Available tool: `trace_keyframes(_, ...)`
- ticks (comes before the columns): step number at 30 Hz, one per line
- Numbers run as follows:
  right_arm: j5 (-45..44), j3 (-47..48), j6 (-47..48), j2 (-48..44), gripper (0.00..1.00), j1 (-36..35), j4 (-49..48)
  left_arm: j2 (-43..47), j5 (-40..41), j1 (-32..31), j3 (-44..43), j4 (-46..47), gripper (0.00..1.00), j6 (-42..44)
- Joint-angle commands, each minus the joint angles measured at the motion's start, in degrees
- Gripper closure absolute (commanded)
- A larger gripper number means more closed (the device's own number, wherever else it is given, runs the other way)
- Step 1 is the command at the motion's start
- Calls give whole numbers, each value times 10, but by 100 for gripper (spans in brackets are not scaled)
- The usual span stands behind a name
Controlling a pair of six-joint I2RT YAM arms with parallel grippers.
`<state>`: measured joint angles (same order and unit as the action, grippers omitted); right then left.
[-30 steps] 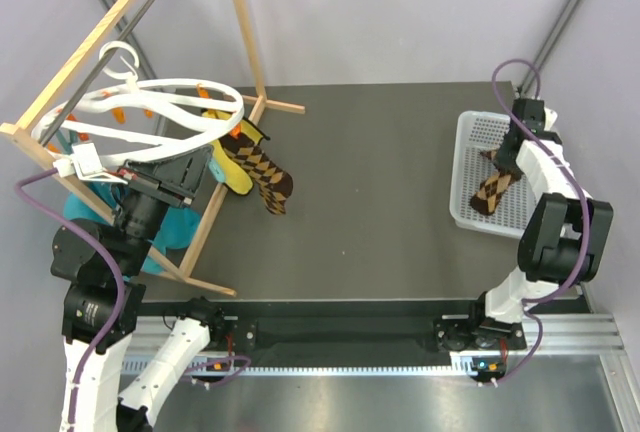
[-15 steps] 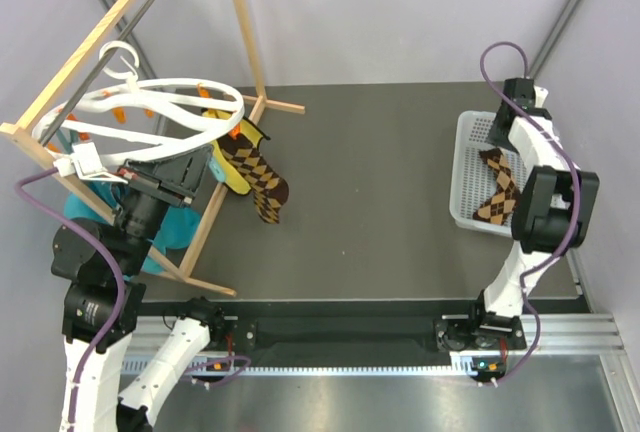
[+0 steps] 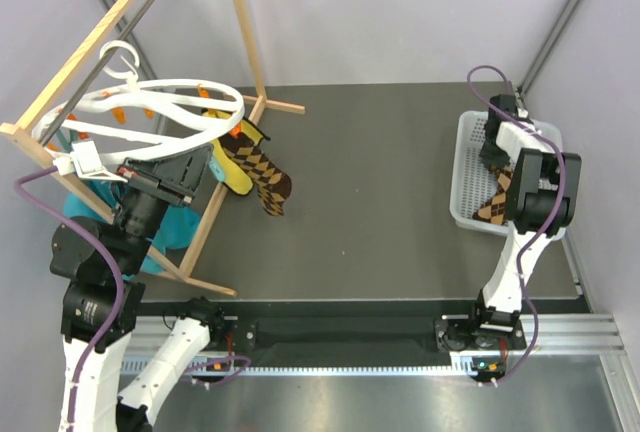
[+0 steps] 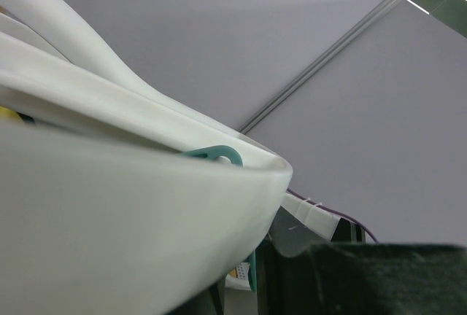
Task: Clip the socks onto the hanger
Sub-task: Adjust the sock in the bin.
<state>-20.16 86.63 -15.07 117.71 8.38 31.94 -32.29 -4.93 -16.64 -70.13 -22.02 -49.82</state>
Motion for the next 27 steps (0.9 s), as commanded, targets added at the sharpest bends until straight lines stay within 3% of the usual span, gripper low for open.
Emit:
trace_keyframes(1, 13, -7, -7, -7, 81, 4, -16, -10, -24, -1, -12, -31, 100, -11)
trace_keyframes(6, 24, 6, -7, -12, 100, 5, -4, -8, -22, -1, -12, -34, 100, -9)
trace_keyframes(16, 26, -6, -6, -111, 100, 8, -5, -2, -21, -1, 0, -30, 100, -16)
trace_keyframes(17, 35, -2, -7, -110, 98, 9, -4, -2, -22, -1, 1, -29, 100, -18)
trace_keyframes(18, 40, 3, -13, -108, 81, 10, -5, -1, -22, -1, 2, -27, 100, -19)
trace_keyframes(19, 46, 7, -15, -97, 76, 17, -3, -2, -22, -1, 2, -26, 100, -19)
trace_keyframes(23, 69, 33, -19, -62, 70, 21, 6, -4, -21, -1, 0, -25, 100, -16)
trace_keyframes(24, 72, 37, -18, -56, 61, 22, 7, -4, -20, -1, 1, -26, 100, -16)
trace_keyframes(27, 83, 40, -22, -33, 49, 21, 1, -6, -18, -1, -4, -29, 100, -13)
